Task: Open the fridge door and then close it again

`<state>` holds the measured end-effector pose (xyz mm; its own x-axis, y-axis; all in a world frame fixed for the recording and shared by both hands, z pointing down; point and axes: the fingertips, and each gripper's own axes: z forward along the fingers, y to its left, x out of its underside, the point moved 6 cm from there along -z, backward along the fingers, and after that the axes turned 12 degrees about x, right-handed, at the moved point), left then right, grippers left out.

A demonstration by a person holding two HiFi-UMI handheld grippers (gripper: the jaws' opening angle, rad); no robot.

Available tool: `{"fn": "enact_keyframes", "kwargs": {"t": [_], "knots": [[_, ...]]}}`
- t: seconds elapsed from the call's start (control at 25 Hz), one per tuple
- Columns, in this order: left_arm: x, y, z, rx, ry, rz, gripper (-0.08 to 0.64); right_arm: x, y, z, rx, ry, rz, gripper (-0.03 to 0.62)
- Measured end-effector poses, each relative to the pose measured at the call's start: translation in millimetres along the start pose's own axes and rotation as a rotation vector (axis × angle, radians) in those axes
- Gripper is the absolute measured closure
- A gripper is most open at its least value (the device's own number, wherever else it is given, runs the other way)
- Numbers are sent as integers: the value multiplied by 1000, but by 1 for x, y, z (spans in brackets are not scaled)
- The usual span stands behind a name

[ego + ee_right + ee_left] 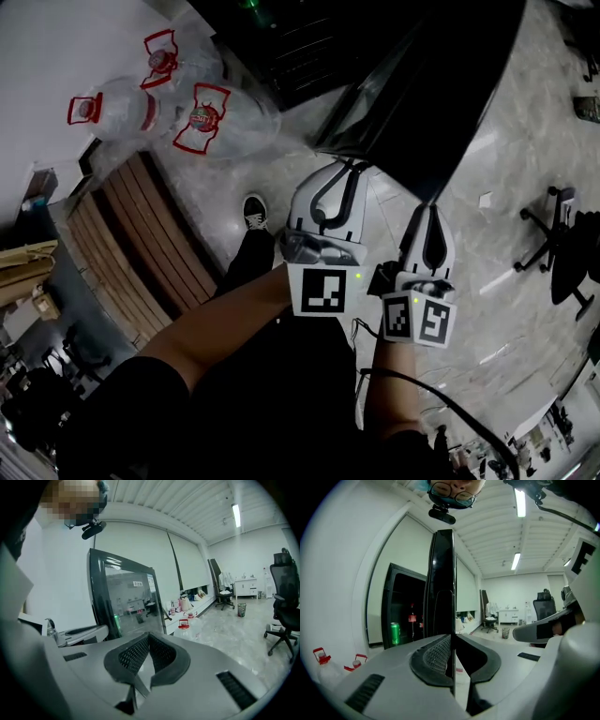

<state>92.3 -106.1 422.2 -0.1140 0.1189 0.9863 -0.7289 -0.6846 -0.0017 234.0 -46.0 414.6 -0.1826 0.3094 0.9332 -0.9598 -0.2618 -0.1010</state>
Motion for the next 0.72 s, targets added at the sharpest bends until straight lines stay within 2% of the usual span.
{"fn": "enact_keyframes", "kwargs": {"t": [0.2,0.72], "knots": [[2,-4,2,-1,6,8,520,5,-11,2,9,4,9,577],[3,1,1,0,-2,2,520,9,-4,12,-7,20,-1,577]]}}
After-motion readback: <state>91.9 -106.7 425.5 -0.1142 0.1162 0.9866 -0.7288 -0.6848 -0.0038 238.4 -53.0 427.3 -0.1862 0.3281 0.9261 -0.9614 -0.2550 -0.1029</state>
